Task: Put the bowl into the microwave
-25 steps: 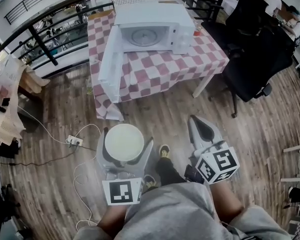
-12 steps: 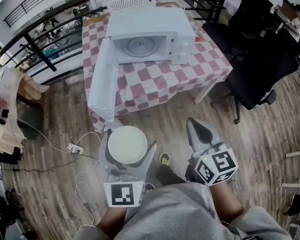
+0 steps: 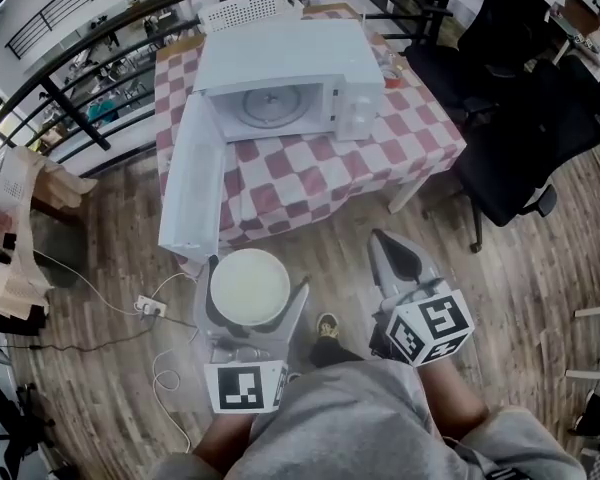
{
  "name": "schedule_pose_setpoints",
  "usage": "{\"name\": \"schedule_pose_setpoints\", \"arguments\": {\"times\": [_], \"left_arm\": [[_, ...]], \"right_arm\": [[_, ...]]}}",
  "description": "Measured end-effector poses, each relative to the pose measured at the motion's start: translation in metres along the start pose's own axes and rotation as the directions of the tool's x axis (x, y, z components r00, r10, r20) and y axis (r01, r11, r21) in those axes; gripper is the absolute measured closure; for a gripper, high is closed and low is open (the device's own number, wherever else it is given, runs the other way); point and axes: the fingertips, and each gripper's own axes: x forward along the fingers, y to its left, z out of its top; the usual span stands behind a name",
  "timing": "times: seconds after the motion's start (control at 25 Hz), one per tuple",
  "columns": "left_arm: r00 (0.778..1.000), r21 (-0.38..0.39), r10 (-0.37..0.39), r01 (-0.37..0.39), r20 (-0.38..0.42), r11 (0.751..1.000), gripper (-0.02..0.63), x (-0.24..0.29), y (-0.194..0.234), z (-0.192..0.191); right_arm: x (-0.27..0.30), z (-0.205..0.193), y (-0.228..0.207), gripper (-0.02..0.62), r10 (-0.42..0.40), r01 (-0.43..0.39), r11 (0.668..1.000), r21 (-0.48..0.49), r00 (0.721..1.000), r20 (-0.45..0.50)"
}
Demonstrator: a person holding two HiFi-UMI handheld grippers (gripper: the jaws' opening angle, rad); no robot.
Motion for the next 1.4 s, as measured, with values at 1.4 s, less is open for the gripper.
{"name": "schedule_pose_setpoints", "arguments": {"times": [1.4], "left_arm": [[0.999,0.022,0.035,-0.035,0.015,0.999,0.075,0.072,-0.019,0.003]], "right_arm": [[0.05,0.013,-0.05,0.598,0.069,-0.069,0.998,0.004,0.998,0.016]]}}
